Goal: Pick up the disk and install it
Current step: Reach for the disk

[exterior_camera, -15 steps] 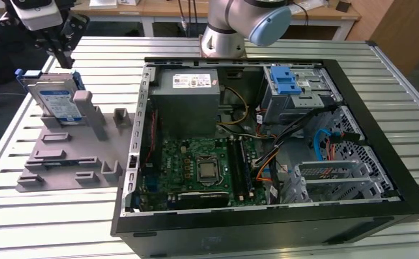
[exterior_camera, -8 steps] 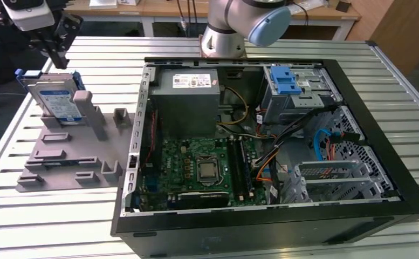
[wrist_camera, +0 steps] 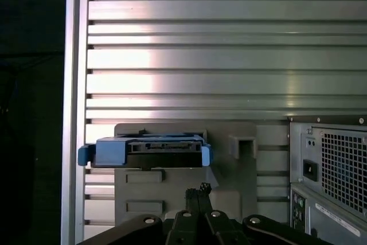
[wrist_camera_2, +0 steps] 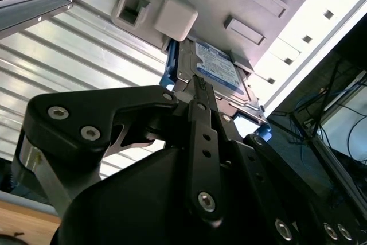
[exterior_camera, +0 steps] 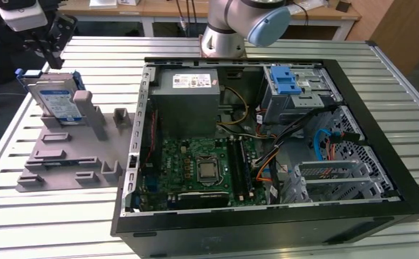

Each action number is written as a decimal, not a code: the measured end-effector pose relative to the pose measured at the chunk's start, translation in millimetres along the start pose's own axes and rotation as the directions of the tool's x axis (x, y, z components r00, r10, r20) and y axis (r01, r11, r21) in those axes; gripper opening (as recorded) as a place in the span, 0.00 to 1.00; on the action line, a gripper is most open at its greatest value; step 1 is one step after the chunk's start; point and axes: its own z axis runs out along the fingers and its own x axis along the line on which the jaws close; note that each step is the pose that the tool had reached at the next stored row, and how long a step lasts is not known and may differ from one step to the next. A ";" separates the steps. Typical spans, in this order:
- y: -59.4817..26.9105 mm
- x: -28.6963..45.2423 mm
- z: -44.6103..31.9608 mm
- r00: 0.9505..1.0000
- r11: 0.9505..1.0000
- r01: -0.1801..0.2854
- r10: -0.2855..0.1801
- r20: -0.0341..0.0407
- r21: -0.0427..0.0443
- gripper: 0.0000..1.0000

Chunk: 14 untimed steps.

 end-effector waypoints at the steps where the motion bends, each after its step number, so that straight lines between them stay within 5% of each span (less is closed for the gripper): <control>1: 0.0 1.3 0.2 1.000 1.000 0.000 0.000 0.000 0.000 0.11; 14: -0.1 17.3 2.6 1.000 1.000 0.000 0.000 0.000 0.000 0.11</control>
